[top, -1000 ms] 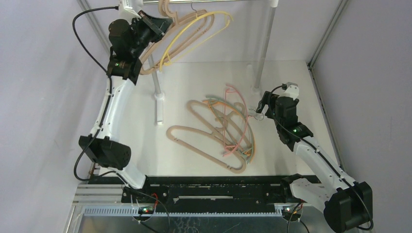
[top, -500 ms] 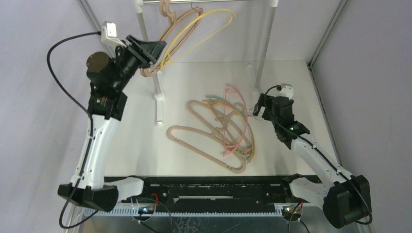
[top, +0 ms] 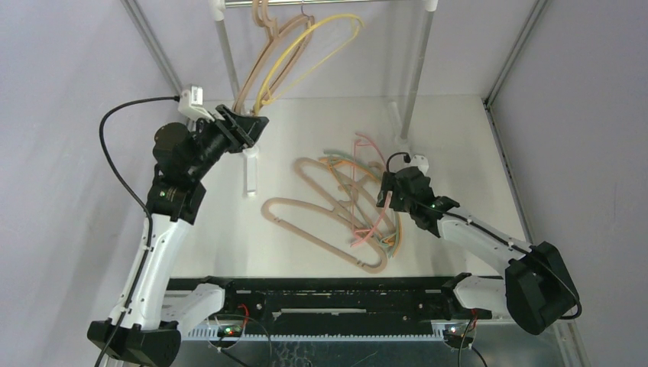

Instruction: Organize the hangers

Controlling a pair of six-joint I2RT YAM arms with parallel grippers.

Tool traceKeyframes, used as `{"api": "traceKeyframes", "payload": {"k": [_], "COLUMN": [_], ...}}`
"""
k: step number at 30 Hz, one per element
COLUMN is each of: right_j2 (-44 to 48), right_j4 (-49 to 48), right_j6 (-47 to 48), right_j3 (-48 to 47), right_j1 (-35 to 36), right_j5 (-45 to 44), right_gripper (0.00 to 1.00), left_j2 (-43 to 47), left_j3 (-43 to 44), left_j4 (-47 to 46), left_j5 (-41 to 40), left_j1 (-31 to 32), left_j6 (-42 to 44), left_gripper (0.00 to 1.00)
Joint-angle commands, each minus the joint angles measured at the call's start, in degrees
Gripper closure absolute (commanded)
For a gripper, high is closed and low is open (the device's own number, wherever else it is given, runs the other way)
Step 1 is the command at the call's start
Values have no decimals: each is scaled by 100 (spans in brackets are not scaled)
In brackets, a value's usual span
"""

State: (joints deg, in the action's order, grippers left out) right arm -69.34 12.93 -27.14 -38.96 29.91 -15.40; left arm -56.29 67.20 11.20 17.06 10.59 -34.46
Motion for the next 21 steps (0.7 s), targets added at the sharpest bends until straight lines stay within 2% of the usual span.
{"api": "traceKeyframes", "payload": {"k": [1, 6, 13, 15, 18, 21], "right_j2": [13, -526, -881, -952, -856, -433], "right_j4": [-238, -561, -705, -700, -519, -182], "right_j6": [-649, -839, -1017, -1012, -1093, -1177], "right_j3": [195, 192, 193, 188, 174, 140], "right_j1": [101, 156, 285, 298, 452, 755], "right_j5": [116, 666, 597, 602, 278, -545], "right_gripper": [11, 23, 25, 30, 32, 32], "left_j2": [335, 528, 558, 573, 600, 577], "left_j3": [-158, -295, -397, -446, -504, -507], "left_j4": [-20, 52, 67, 66, 53, 58], "left_j5": [-8, -87, -1, 4, -18, 20], "left_j1": [31, 25, 26, 23, 25, 24], "left_j6": [207, 277, 292, 293, 299, 308], "left_gripper": [37, 37, 38, 38, 38, 38]}}
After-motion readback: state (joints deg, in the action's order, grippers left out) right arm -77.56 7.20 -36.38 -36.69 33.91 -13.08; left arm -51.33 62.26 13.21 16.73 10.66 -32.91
